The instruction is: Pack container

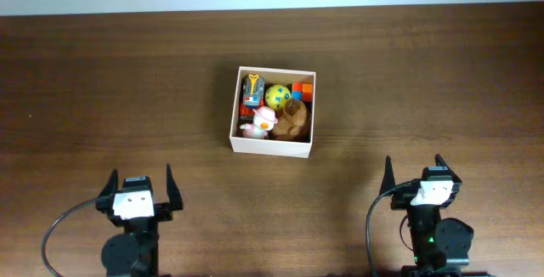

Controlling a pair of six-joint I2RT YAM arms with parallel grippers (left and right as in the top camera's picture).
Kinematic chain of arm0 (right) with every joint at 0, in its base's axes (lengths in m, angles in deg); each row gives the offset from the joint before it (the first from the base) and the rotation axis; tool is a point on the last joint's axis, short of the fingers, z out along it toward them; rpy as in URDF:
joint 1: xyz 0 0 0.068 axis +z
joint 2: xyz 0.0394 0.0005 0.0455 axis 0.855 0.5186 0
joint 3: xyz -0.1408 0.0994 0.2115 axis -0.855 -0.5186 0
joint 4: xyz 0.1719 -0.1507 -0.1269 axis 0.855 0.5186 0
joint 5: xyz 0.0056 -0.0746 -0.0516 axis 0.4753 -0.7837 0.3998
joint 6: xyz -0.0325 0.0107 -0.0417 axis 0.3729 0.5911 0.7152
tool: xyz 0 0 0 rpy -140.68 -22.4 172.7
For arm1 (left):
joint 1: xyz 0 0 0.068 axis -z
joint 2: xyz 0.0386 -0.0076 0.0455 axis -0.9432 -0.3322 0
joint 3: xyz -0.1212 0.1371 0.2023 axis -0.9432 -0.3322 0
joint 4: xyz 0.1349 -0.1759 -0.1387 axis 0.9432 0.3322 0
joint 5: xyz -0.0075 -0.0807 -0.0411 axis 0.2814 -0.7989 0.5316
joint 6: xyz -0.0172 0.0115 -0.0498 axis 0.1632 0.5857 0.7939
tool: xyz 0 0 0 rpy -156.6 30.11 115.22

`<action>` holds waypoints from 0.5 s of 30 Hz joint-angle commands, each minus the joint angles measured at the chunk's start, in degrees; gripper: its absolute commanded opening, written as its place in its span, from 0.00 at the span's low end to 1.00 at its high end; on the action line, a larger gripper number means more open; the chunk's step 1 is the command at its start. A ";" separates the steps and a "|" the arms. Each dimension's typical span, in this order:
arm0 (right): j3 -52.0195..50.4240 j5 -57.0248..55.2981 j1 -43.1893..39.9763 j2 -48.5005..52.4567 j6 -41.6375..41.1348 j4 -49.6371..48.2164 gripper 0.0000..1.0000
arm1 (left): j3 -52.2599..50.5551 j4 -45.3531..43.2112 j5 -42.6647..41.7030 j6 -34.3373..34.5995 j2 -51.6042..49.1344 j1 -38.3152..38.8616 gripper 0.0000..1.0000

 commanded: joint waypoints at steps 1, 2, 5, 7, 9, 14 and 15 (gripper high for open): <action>-0.52 0.74 -0.44 -0.63 0.39 -0.02 0.99 | -0.83 3.28 -0.79 -1.14 0.55 -0.28 0.99; -0.52 0.74 -0.44 -0.63 0.39 -0.02 0.99 | -0.83 4.96 -0.79 -1.14 0.55 -0.28 0.99; -0.52 0.74 -0.44 -0.63 0.39 -0.02 0.99 | -0.74 9.46 -0.79 -1.14 0.44 -0.28 0.99; -0.52 0.74 -0.44 -0.63 0.39 -0.02 0.99 | -0.74 9.33 -0.68 -1.14 0.33 -0.28 0.99; -0.52 0.74 -0.44 -0.63 0.39 -0.02 0.99 | -0.74 9.33 -0.61 -1.14 0.33 -0.28 0.99; -0.52 0.74 -0.44 -0.63 0.39 -0.02 0.99 | -0.74 9.33 -0.61 -1.14 0.33 -0.28 0.99; -0.52 0.74 -0.44 -0.63 0.39 -0.02 0.98 | -0.74 9.33 -0.61 -1.14 0.33 -0.28 0.99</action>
